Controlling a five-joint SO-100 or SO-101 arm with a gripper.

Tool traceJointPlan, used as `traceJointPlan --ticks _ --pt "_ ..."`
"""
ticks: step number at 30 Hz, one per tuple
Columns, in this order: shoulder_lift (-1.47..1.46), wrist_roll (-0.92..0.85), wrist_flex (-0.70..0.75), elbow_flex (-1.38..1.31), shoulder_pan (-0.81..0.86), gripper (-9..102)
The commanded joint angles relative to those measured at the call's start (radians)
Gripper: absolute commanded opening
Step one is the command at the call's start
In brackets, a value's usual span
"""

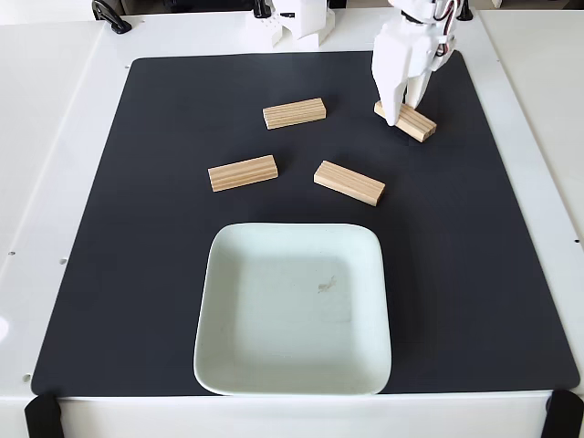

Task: Pick up the wooden block and place them on the plate.

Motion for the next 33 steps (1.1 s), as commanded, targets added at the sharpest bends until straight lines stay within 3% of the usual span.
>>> traceJointPlan --ticks 1,10,17,22,33 --pt "0.196 0.184 -0.009 -0.014 -0.002 0" --pt "0.611 0.876 -0.008 -0.040 0.006 0" --pt "0.738 1.232 -0.009 -0.221 0.066 0" --pt "0.600 1.388 -0.009 -0.462 0.160 0" --pt "-0.002 1.632 -0.009 -1.275 0.436 0"
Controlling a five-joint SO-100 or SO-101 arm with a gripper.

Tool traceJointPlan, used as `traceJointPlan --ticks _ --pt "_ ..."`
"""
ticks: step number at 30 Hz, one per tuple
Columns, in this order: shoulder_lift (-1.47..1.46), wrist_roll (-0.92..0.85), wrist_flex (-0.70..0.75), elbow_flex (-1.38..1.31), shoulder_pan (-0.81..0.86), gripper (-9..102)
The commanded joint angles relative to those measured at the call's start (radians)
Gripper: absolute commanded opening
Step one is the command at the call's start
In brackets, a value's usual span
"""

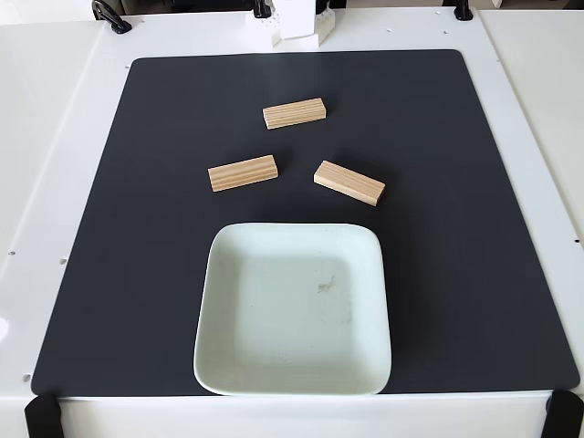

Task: Pick up the wooden block and place them on the plate.

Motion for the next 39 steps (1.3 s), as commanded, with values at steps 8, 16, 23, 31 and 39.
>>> traceJointPlan --ticks 8,16,23,31,39 --pt "-0.462 0.055 -0.011 -0.463 0.126 0" --pt "-0.730 0.061 -0.071 -0.477 0.155 0" --pt "-0.933 0.063 -0.169 -0.489 0.176 0" --pt "-1.051 0.064 -0.181 -0.491 0.183 0" --pt "-1.078 0.066 -0.252 -0.491 0.183 0"
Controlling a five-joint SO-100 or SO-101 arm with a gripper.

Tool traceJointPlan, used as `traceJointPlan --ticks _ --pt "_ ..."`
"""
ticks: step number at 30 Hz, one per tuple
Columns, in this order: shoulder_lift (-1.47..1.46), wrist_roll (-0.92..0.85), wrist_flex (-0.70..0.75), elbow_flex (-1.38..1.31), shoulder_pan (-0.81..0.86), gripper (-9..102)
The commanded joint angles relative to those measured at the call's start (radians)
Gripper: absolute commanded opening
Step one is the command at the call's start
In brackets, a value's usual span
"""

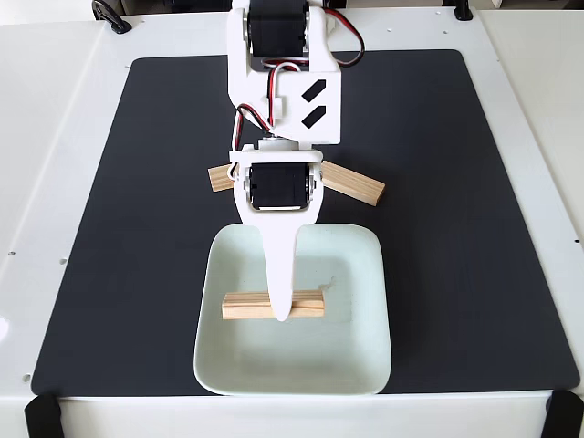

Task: Pick up the wooden block and place them on the plate.

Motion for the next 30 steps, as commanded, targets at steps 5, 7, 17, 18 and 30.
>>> traceJointPlan --ticks 5,7,17,18,30 --pt "0.017 0.009 -0.046 -0.049 -0.003 0" --pt "0.017 0.009 -0.046 -0.049 -0.006 0" --pt "0.018 0.009 -0.046 -0.048 -0.020 0" --pt "0.018 0.009 -0.046 -0.048 -0.020 0" --pt "0.028 0.009 -0.034 -0.032 -0.037 32"
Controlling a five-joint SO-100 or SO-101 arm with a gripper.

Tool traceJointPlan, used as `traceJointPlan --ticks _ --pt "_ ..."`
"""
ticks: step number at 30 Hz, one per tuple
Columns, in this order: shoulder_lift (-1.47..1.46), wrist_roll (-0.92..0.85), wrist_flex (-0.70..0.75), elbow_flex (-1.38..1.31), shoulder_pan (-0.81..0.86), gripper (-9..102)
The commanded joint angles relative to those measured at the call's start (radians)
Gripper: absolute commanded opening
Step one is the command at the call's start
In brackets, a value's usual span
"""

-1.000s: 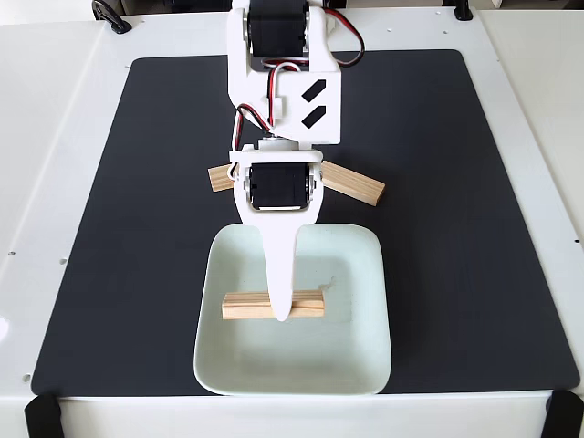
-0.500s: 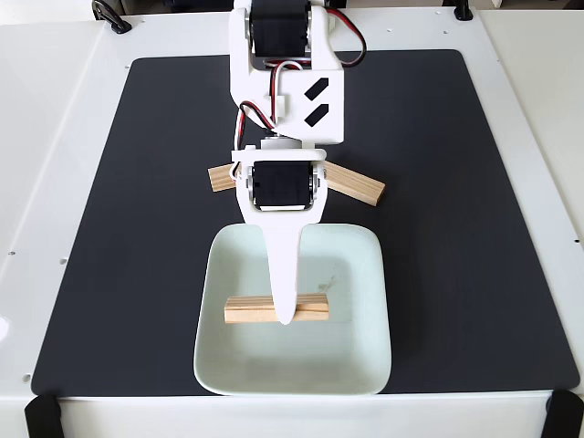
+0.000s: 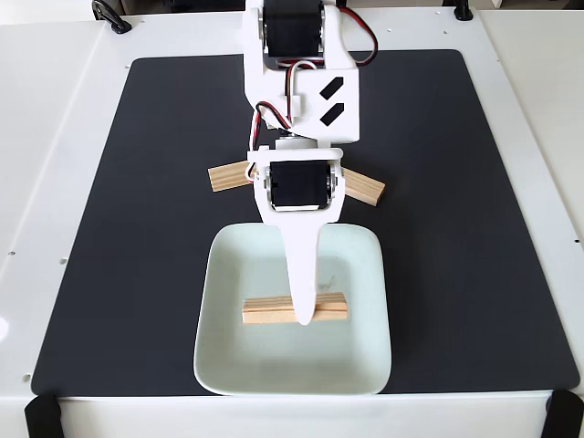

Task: Pick up the wooden block and place them on the plate.

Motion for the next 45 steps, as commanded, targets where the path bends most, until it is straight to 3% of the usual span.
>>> traceJointPlan --ticks 1,5,13,16,21,23,31,36,45 --pt "0.028 0.009 -0.006 -0.032 -0.002 40" --pt "0.023 0.009 -0.006 -0.031 -0.002 59" --pt "0.029 0.006 -0.005 -0.029 -0.002 60" --pt "0.035 0.008 0.020 -0.028 -0.002 48" --pt "0.064 0.009 0.054 -0.029 -0.002 -3" --pt "0.075 0.055 0.072 -0.028 -0.002 3" --pt "0.195 0.152 0.081 0.037 0.000 -1" --pt "0.472 0.137 0.067 0.382 -0.002 -1" --pt "1.031 -0.069 0.080 1.097 0.002 -1"
